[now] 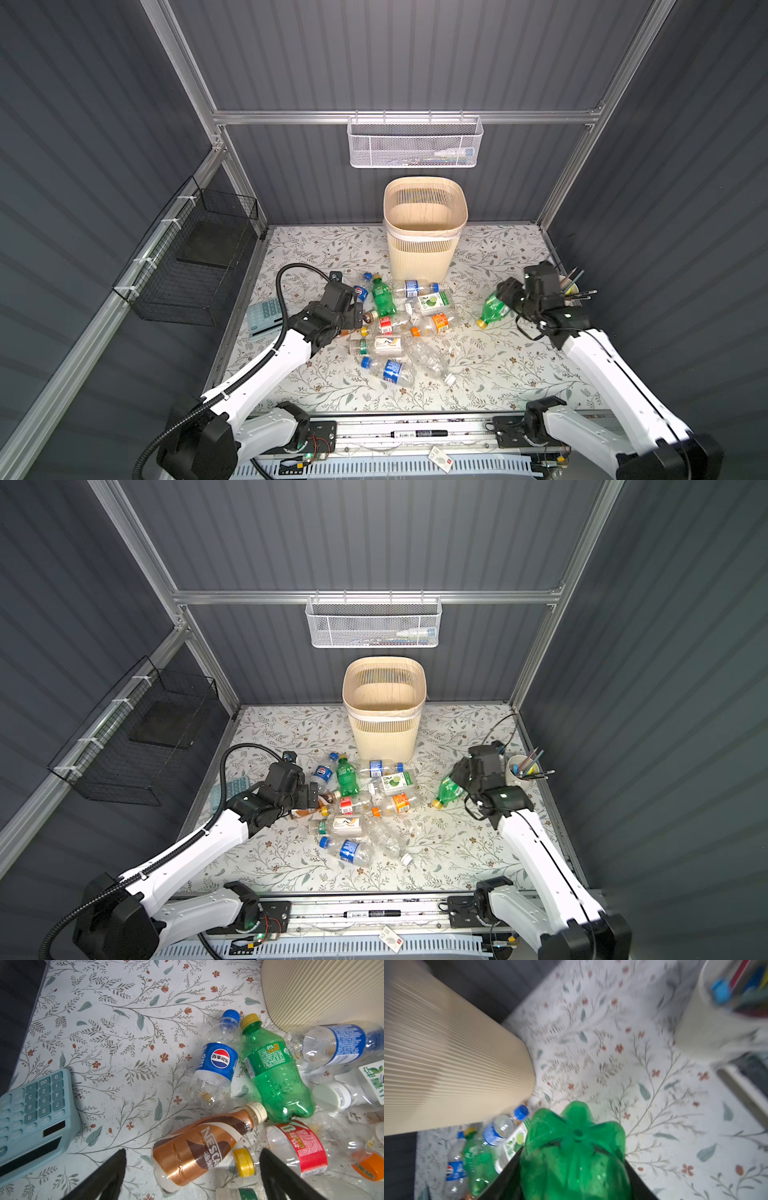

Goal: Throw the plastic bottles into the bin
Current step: 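Lift the green bottle over the bin and open the right gripper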

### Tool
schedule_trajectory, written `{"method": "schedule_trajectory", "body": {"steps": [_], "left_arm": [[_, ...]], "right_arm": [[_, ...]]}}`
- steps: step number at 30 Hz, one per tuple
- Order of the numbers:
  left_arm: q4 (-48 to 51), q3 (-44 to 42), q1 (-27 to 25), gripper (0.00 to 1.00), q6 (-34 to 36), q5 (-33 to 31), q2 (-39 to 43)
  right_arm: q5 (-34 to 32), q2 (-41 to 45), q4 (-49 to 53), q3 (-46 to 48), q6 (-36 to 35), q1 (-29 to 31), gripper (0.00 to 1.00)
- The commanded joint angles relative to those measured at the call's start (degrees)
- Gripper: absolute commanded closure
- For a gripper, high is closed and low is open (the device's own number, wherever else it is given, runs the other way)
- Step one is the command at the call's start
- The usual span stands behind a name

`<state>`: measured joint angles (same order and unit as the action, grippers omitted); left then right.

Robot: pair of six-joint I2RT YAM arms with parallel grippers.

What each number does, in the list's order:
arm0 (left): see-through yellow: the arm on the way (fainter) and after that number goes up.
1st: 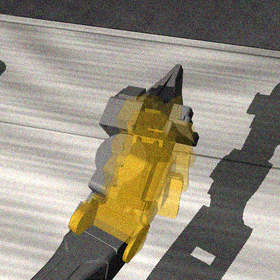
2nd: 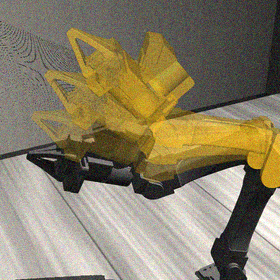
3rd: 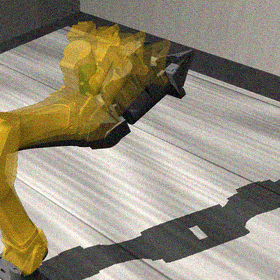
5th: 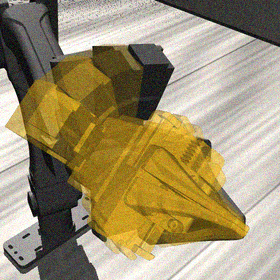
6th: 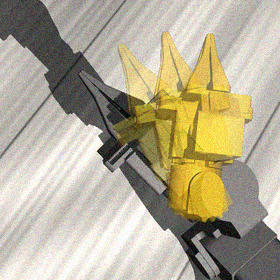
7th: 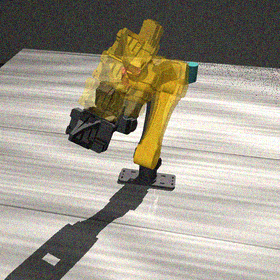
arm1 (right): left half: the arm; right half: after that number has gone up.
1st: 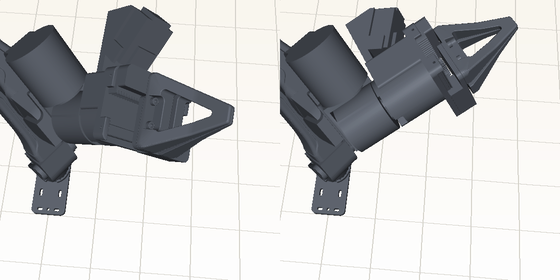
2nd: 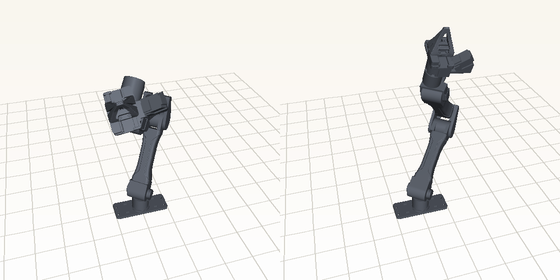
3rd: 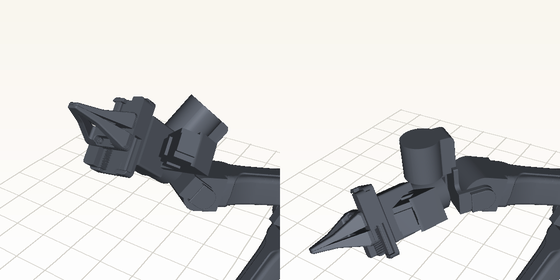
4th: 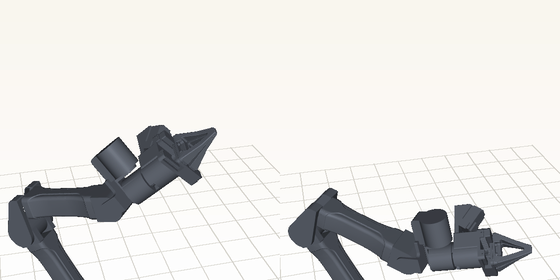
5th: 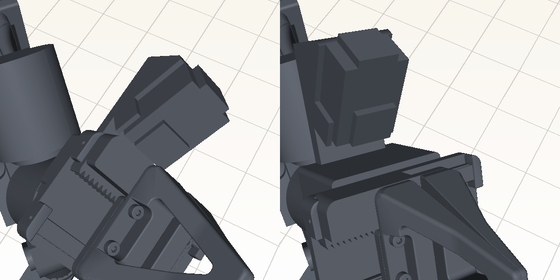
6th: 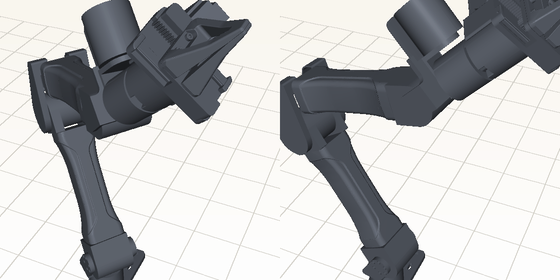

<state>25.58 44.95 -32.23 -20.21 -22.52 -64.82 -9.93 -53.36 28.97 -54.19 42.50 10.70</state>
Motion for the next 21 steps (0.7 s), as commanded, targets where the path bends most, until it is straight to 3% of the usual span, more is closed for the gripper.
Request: {"method": "schedule_trajectory", "body": {"steps": [1, 4, 7, 12, 16, 18, 20, 21], "left_arm": [[-0.38, -1.43, -0.2, 0.0, -1.68, -1.0, 1.13], [-0.3, -1.16, -0.2, 0.0, -1.38, -0.69, 0.91], [-0.28, -0.53, -0.2, 0.0, -0.68, 0.0, 0.59], [-0.72, -0.12, -0.2, 0.0, -0.3, 0.82, 0.25], [0.16, -0.08, -0.2, 0.0, -0.63, 0.91, 0.28], [1.14, 0.14, -0.2, 0.0, -0.63, 0.83, 0.82], [2.44, 0.41, -0.2, 0.0, -0.62, 0.09, 1.97], [2.97, 0.45, -0.2, 0.0, -0.24, -0.19, 2.64]], "right_arm": [[-7.41, 4.47, 0.49, -8.46, -5.73, -1.36, 0.54], [-8.97, 4.4, -4.59, -15.01, -7.06, -1.56, 0.54], [-5.78, 0.18, -13.02, -19.9, -6.3, -1.56, 0.53], [6.19, -18.9, -19.98, -33.34, -4.18, 1.28, 0.52], [19.41, -41.72, -2.19, -60.2, -9.54, 5.45, 0.42], [17.38, -52.18, 12.06, -76.48, -12.05, 6.39, 0.3], [13.71, -55.15, 15.81, -81.27, -11.75, 6.26, 0.06], [12.32, -53.88, 14.43, -79.82, -11.59, 6.2, 0.03]]}}
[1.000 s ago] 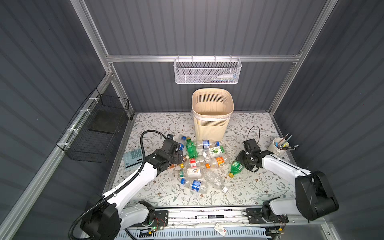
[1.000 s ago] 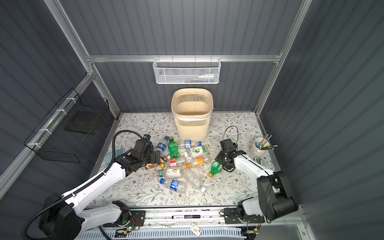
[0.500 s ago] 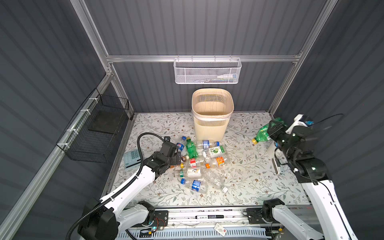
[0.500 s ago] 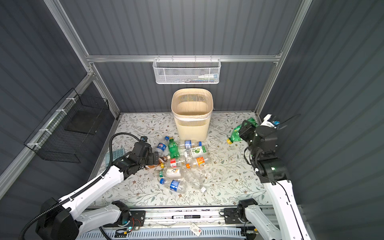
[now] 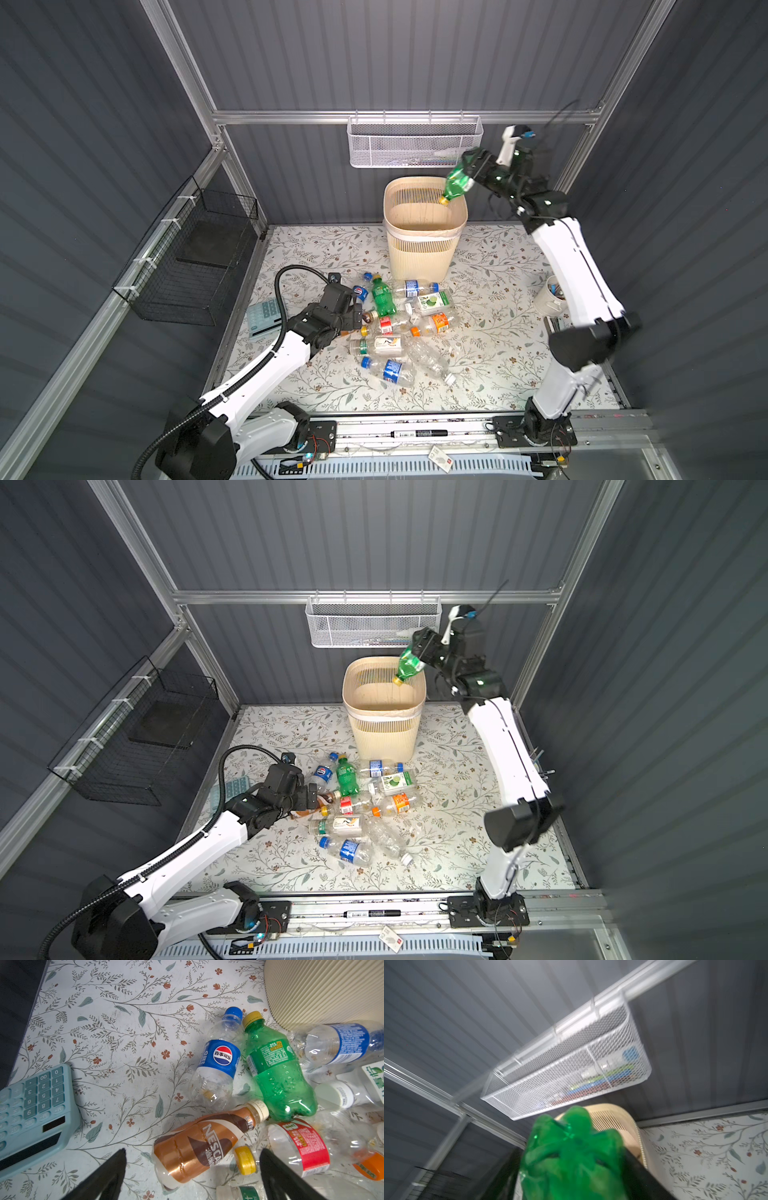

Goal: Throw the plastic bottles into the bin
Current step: 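Lift the green bottle over the bin and open the right gripper, then withdraw the empty right gripper from the bin toward the pile, then grasp the crushed clear bottle beside the orange-capped bottle with the right gripper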

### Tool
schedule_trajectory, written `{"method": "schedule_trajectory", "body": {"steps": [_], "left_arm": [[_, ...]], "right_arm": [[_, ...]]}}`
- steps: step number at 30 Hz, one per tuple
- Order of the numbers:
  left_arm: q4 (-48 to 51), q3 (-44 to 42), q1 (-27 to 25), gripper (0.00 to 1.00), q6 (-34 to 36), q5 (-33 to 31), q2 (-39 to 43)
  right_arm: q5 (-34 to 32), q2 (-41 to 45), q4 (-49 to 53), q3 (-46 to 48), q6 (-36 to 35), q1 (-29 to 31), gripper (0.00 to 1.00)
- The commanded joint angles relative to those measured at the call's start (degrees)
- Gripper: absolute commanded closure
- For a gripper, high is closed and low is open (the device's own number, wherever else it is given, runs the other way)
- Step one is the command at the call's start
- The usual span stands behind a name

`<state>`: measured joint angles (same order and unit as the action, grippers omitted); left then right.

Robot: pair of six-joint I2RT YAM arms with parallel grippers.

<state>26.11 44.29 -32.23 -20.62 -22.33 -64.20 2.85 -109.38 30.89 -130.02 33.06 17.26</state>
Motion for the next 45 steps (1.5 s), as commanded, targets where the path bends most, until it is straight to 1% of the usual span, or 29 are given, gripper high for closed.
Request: {"method": "schedule_trajectory", "body": {"steps": [1, 3, 5, 8, 10, 12, 18, 21, 24, 27, 30, 32, 35, 38, 41, 45], "left_arm": [[2.86, 1.16, -0.2, 0.0, 0.43, -0.65, 2.47], [3.74, 1.47, -0.2, 0.0, 1.22, -0.7, 3.16], [4.98, 2.26, -0.29, 0.0, 1.88, -0.7, 2.93], [6.12, 3.58, -0.59, 0.0, 3.47, 0.16, 1.67], [6.34, 4.21, -1.52, 0.0, 4.36, 0.78, 1.2], [7.08, 4.86, -2.94, 0.0, 4.32, 0.12, 0.84], [7.62, 3.77, -5.94, 0.0, -1.34, -2.09, 2.68], [7.01, 2.95, -7.52, 0.0, -4.94, -3.51, 4.19], [5.33, 1.75, -9.29, 0.0, -7.58, -5.34, 4.95], [3.46, 0.49, -10.28, 0.0, -9.35, -7.57, 5.26], [2.98, -0.3, -10.4, 0.0, -11.57, -10.2, 6.29], [2.37, -1.04, -10.4, 0.0, -12.05, -11.7, 7.43], [3.35, -0.91, -10.4, 0.0, -12.65, -13.97, 7.66], [4.26, -0.4, -10.35, 0.0, -12.99, -14.5, 7.08], [4.45, -0.35, -10.38, 0.0, -13.19, -14.15, 6.75], [4.74, -0.58, -10.32, 0.0, -12.96, -13.88, 7.07]], "right_arm": [[-1.36, 4.48, 10.24, -1.86, -1.99, -0.34, 0.03], [-3.18, 11.43, 2.9, 7.14, -1.45, -0.3, 0.01], [-5.07, 16.99, -2.1, 15.75, -1.07, -0.34, 0.01], [-6.05, 23.1, -3.84, 24.21, -1.31, -0.47, 0.01], [-6.25, 26.87, -5.0, 30.15, -2.08, -0.56, 0.01], [-6.63, 31.23, -6.05, 37.65, -2.82, -1.04, 0.01], [-5.23, 42.3, -7.76, 58.05, -3.27, -1.15, 0.01], [-6.88, 48.41, -6.79, 66.76, -3.62, 2.55, 0.02], [-9.15, 51.74, -6.34, 74.17, -3.79, 10.19, 0.03], [-10.09, 51.3, -3.55, 77.95, -1.99, 18.53, 0.03], [-13.22, 48.77, -1.47, 79.88, -0.25, 27.37, 0.04], [-14.74, 45.78, -0.45, 80.27, 0.36, 33.01, 0.04], [-14.39, 38.61, 1.59, 79.12, 0.82, 38.09, 0.05], [-13.32, 32.98, 2.52, 77.51, 0.27, 40.62, 0.08], [-12.83, 29.44, 2.76, 76.59, -0.11, 40.82, 0.13], [-12.41, 26.86, 2.85, 75.84, -1.37, 40.84, 0.14]]}}
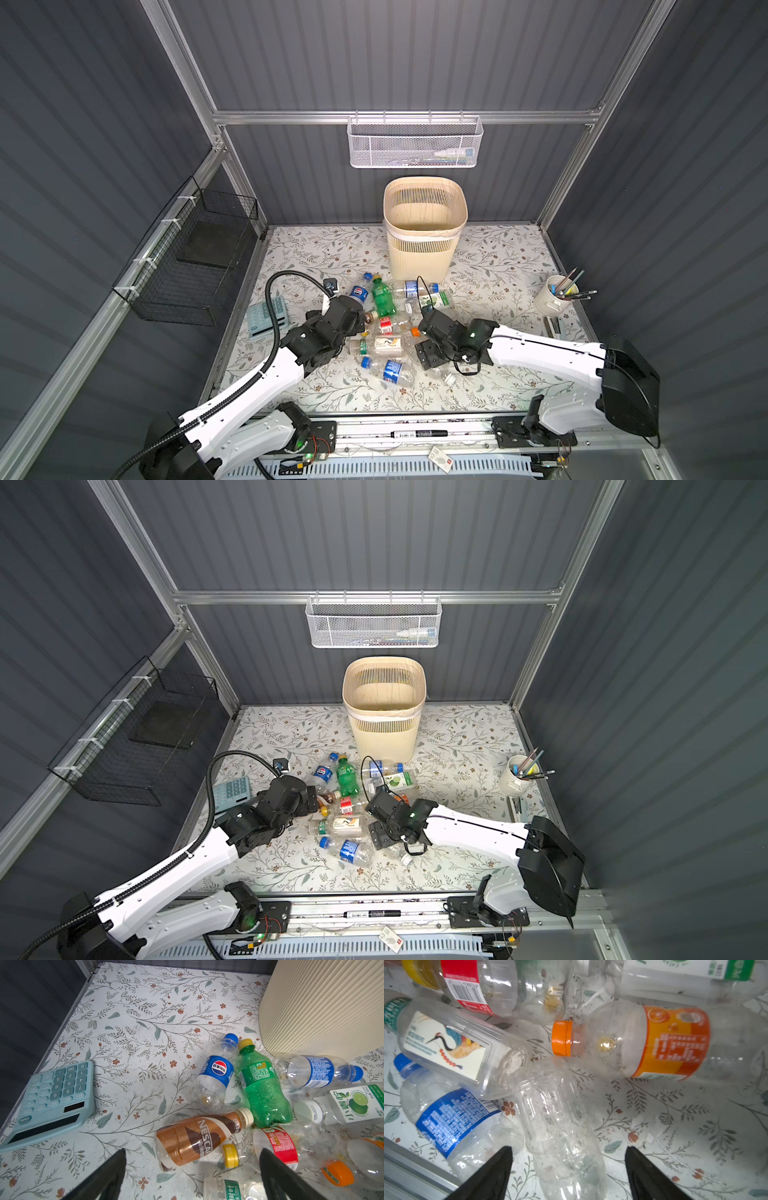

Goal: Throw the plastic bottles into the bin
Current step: 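Grasp the crushed clear bottle beside the orange-capped bottle with the right gripper, then lift the crushed clear bottle over the bin and open the right gripper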

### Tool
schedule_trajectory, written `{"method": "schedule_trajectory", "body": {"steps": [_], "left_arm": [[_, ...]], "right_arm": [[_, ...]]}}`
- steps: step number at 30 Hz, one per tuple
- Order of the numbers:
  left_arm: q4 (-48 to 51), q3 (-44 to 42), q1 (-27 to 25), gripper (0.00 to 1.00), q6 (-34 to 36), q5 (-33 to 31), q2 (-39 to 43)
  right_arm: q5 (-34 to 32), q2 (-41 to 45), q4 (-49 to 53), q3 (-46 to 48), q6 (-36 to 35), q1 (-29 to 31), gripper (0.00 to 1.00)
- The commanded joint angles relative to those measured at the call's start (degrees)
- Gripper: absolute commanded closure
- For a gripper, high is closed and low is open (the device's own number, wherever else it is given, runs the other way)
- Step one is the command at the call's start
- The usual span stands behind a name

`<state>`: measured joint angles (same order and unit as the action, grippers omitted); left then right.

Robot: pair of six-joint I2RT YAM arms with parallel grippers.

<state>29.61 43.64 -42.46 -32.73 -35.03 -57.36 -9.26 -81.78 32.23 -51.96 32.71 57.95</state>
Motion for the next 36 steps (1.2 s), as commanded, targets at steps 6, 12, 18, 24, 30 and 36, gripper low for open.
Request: {"method": "schedule_trajectory", "body": {"steps": [6, 12, 18, 24, 30, 36], "left_arm": [[1.51, 0.16, -0.15, 0.0, -0.68, -0.4, -0.1], [2.45, 0.61, -0.11, 0.0, -0.34, -0.31, -0.02], [2.92, 0.57, -0.17, 0.0, -0.21, -0.4, -0.07], [2.83, 0.38, -0.1, 0.0, -0.4, -0.42, -0.47], [3.0, 0.02, -0.17, 0.0, -0.84, -0.31, -0.22], [3.13, -0.2, -0.17, 0.0, -1.18, -0.39, 0.16]], "right_arm": [[1.41, -7.16, 4.4, -6.37, -4.53, 0.05, 0.17], [4.3, -11.35, 5.23, -8.02, -6.86, -0.73, 0.22], [5.52, -12.14, 5.91, -7.11, -7.39, -2.2, 0.26], [7.49, -12.08, 5.85, -5.32, -8.27, -3.02, 0.29], [10.79, -11.83, 5.61, -3.38, -9.17, -3.9, 0.27], [11.63, -11.21, 5.26, -2.62, -9.47, -4.41, 0.28]]}}
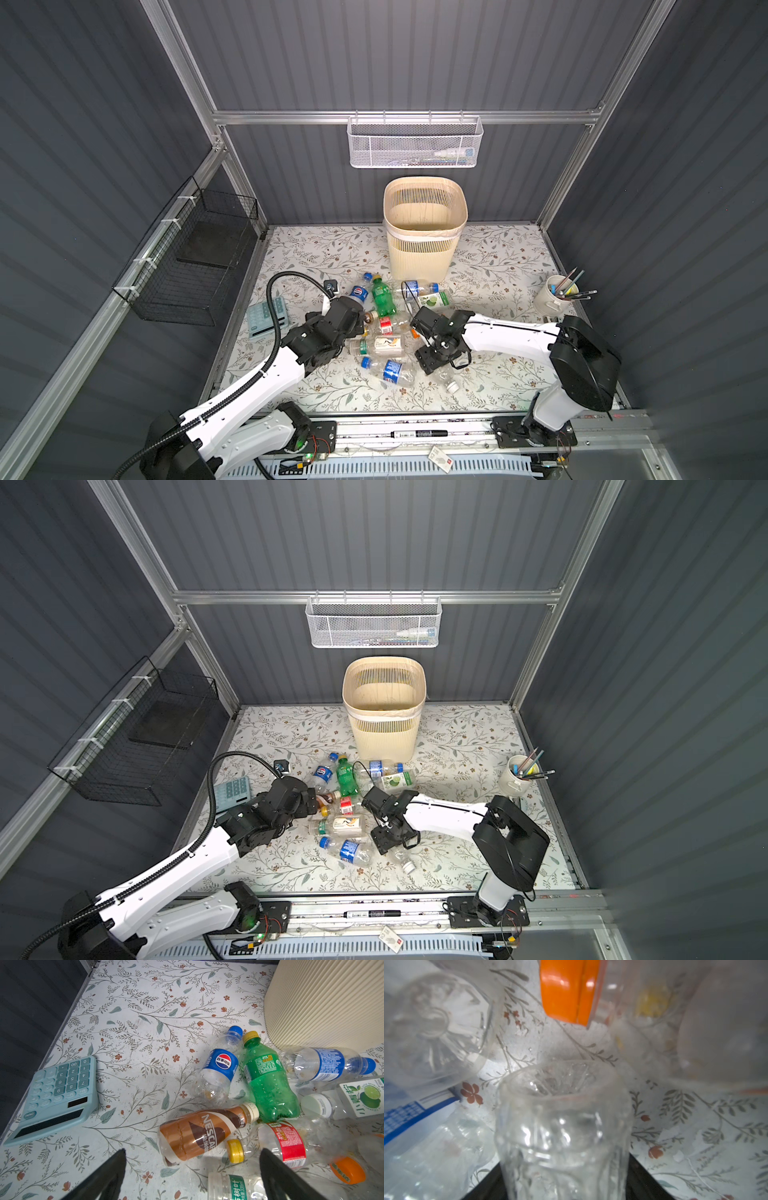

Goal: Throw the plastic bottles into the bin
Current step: 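Lift the crushed clear bottle over the bin and open the right gripper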

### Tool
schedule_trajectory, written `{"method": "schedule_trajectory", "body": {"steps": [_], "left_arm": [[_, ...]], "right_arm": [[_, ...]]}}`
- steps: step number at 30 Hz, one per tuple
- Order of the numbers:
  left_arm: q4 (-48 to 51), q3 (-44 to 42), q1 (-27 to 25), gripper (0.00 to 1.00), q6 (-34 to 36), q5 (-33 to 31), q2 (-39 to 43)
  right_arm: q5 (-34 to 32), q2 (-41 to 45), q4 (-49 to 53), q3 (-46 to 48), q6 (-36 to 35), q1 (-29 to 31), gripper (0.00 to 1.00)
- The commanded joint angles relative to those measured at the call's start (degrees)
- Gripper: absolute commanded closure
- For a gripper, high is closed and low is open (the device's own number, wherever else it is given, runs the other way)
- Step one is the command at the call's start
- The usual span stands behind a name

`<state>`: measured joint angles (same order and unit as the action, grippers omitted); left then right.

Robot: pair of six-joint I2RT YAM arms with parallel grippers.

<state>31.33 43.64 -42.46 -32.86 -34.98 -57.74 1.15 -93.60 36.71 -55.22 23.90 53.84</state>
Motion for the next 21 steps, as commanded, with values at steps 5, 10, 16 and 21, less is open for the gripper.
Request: {"method": "schedule_trajectory", "body": {"steps": [5, 10, 16, 21], "left_arm": [[1.63, -0.14, -0.17, 0.0, -1.15, -0.46, 0.77], [1.64, -0.35, -0.16, 0.0, -1.33, -0.45, 0.91], [1.2, -0.68, -0.13, 0.0, -1.53, -0.44, 1.44], [0.0, -1.45, -0.17, 0.0, -1.76, -0.05, 2.03]], "right_arm": [[1.5, 1.83, 0.56, 1.25, -0.27, -0.26, 0.43], [-1.3, 8.5, 2.37, 0.55, -0.13, -0.62, 0.45], [-9.57, 25.71, 7.09, -7.8, -2.17, -5.86, 0.48], [-20.43, 38.9, 0.08, -18.88, -10.6, -12.89, 0.49]]}}
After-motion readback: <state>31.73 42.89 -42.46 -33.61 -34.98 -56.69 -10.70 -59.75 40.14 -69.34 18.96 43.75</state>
